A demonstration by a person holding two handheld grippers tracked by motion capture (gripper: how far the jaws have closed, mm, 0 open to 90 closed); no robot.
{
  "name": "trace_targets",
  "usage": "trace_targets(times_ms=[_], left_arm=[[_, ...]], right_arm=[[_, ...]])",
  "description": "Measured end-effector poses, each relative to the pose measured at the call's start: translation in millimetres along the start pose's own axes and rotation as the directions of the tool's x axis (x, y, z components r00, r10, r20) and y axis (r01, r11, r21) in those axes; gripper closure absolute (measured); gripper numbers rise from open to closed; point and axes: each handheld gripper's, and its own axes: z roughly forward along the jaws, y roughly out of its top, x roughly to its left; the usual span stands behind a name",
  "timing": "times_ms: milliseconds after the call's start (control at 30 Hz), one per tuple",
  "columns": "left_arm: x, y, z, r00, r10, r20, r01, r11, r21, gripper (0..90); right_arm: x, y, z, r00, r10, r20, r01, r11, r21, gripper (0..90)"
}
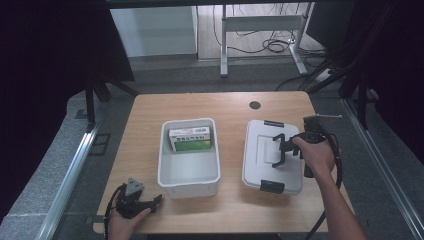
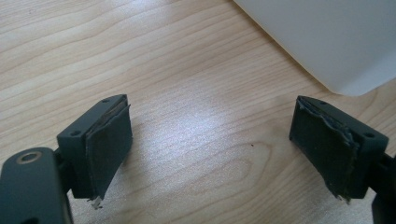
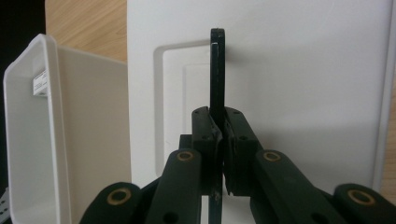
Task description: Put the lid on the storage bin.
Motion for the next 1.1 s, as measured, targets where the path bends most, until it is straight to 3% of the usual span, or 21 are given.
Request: trace_targets(times_ms=[1100], left_arm=[[0.0,0.0,0.1,1.0000,0.001,-0.001,-0.001,1.0000,-0.002,13.0]], right_arm=[[51.8,-11.5,-10.9,0.9885,-0.125,-0.085,0.125,0.992,-0.004,84.5]])
